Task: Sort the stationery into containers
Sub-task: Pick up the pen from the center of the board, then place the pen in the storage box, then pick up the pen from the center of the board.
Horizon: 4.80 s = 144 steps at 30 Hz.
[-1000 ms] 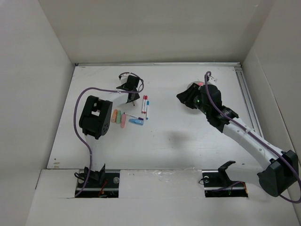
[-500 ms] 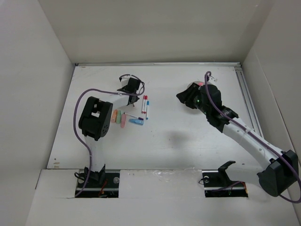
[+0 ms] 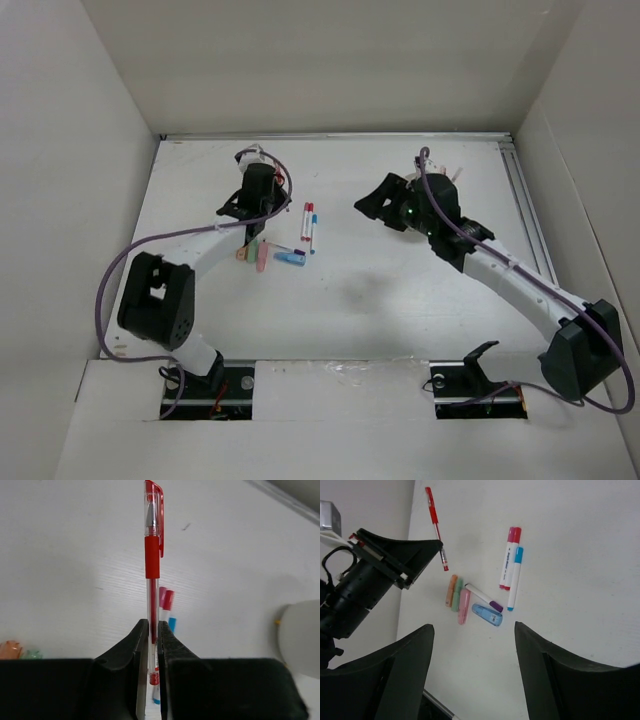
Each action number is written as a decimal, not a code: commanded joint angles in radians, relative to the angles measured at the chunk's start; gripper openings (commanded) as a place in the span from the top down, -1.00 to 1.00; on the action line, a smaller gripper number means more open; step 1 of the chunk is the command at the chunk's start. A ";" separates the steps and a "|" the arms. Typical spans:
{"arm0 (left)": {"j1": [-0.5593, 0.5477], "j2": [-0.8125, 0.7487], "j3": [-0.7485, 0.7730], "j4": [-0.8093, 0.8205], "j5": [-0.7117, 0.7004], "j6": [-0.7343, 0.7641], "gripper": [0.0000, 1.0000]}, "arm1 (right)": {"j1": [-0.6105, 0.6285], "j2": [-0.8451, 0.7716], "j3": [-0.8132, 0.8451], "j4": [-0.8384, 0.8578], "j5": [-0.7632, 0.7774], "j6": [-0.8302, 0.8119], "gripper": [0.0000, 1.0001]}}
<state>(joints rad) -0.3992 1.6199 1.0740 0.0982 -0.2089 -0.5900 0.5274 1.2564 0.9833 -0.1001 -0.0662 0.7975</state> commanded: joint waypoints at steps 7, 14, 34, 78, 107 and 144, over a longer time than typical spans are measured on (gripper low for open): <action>-0.024 -0.159 -0.259 0.379 0.442 0.013 1.00 | 0.078 0.139 0.144 0.111 -0.092 -0.003 -0.59; -0.153 -0.236 -0.312 0.451 0.462 0.093 1.00 | 0.098 0.267 0.205 0.129 -0.092 0.009 -0.65; -0.153 -0.310 -0.394 0.544 0.620 0.084 1.00 | 0.098 0.317 0.255 0.129 0.077 0.028 0.19; -0.162 -0.315 -0.401 0.514 0.652 0.055 -0.26 | -0.357 0.415 0.414 -0.059 1.077 -0.041 1.00; -0.162 -0.315 -0.379 0.452 0.580 0.064 -0.26 | -0.221 0.565 0.485 -0.176 1.284 0.032 0.34; -0.162 -0.187 -0.244 -0.038 0.040 0.030 1.00 | 0.010 -0.153 -0.164 0.063 0.316 0.106 1.00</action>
<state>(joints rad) -0.5564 1.5047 0.8608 0.0986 -0.1257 -0.5205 0.5262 1.1213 0.8284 -0.0956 0.3229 0.9127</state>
